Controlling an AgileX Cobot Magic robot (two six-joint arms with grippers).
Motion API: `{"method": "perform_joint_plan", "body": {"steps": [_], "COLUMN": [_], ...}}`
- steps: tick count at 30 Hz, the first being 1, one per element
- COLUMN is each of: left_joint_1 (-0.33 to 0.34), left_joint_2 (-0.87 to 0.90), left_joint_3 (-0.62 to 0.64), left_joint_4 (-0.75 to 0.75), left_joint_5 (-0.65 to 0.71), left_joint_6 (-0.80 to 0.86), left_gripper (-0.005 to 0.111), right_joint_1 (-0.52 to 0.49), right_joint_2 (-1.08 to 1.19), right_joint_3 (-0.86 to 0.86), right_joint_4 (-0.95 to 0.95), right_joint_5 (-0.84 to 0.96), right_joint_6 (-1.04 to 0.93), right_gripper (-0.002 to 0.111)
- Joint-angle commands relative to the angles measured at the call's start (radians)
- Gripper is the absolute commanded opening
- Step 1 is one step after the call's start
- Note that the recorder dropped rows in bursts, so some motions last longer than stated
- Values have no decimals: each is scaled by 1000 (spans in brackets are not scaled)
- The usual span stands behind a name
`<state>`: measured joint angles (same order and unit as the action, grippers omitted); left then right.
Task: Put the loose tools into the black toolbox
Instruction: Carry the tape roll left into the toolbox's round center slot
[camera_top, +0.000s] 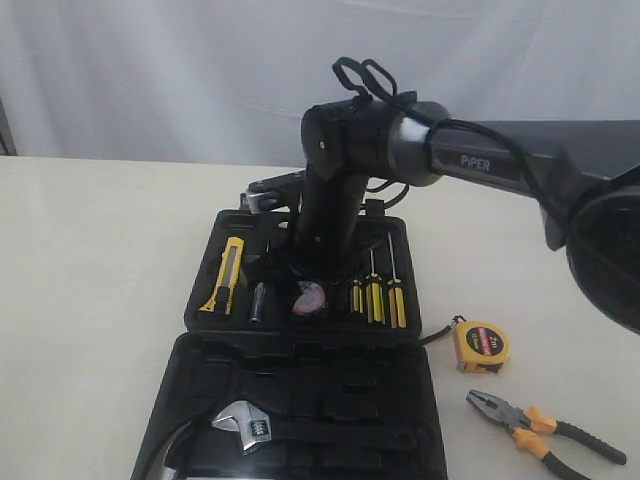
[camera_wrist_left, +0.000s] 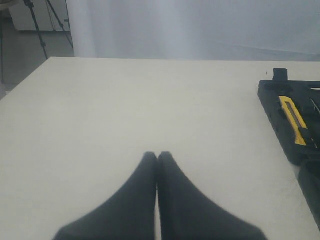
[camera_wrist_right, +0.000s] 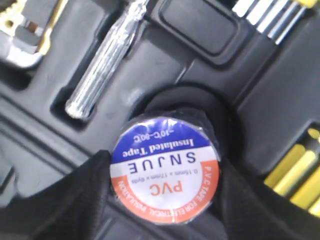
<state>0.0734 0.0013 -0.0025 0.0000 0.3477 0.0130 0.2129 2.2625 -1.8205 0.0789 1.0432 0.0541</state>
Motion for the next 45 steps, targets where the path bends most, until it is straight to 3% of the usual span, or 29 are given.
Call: {"method": "perform_joint_plan", "body": {"steps": [1, 23, 25, 28, 31, 42, 44, 45], "left_joint_1": [-5, -5, -5, -5, -5, -5, -5, -5], "left_joint_2": [-1, -1, -1, -1, -1, -1, -1, -1], "left_joint_3": [3, 3, 3, 3, 3, 3, 3, 3], "left_joint_4": [0, 0, 0, 0, 0, 0, 0, 0], "left_joint_5": [-5, -5, -5, -5, -5, -5, -5, -5], "left_joint_6": [-6, -6, -6, -6, -6, -6, -6, -6], "left_gripper": [0, 0, 0, 0, 0, 0, 0, 0], "right_joint_1": [-1, -1, -1, -1, -1, -1, -1, -1], "right_joint_2": [13, 39, 40, 40, 40, 8, -1, -6], "right_joint_3": [-6, -6, -6, -6, -6, -103, -154, -195], "right_joint_4": [-6, -27, -27, -27, -27, -27, -33, -36], "right_joint_5": [-75, 13, 13, 13, 13, 51, 95, 142], "right_joint_6": [4, 12, 12, 12, 12, 12, 12, 12], "right_gripper": [34, 34, 39, 60, 71, 71, 63, 49]}}
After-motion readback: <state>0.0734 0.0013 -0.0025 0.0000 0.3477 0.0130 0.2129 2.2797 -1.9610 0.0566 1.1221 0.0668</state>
